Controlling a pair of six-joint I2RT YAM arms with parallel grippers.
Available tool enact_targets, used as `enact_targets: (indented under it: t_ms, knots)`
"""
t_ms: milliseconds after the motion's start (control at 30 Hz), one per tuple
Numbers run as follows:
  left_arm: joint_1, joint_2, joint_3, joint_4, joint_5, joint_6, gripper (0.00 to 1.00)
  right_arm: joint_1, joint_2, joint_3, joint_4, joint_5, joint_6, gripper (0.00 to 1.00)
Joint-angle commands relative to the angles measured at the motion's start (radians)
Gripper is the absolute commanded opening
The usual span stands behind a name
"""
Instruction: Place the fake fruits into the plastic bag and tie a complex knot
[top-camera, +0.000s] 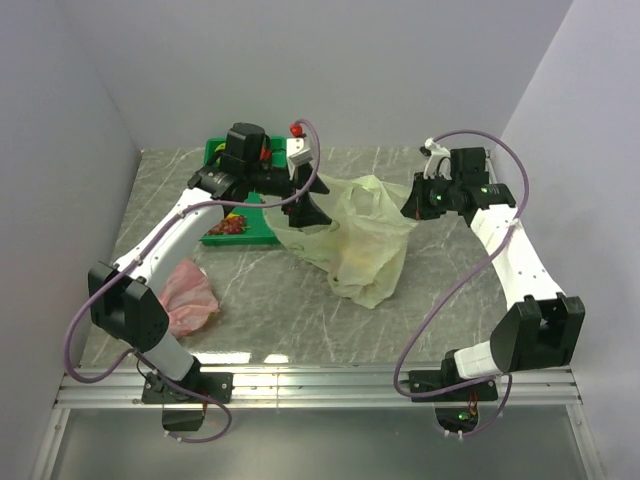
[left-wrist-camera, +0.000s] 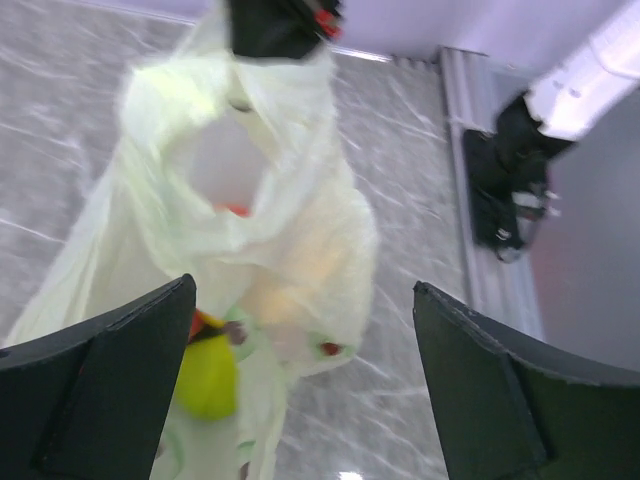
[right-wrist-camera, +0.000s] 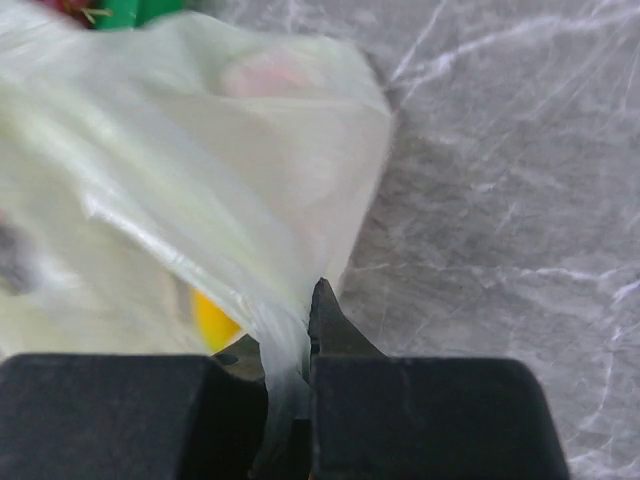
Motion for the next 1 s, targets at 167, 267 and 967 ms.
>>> enact_targets:
  t_ms: [167, 267, 967]
  knots:
    - [-0.085, 0.108, 0.142, 0.114, -0.179, 0.049, 0.99, 0.013, -0.013, -0.013, 0.003, -0.051, -0.007, 0.00]
    - [-0.121, 0.159, 0.171, 0.117, -0.219, 0.093, 0.99, 0.018, -0.005, -0.017, 0.007, -0.049, -0.010, 0.00]
    - [-0.527, -0.034, -0.056, -0.157, -0.379, 0.328, 0.85, 0.029, 0.062, -0.052, 0.093, 0.009, 0.067, 0.00]
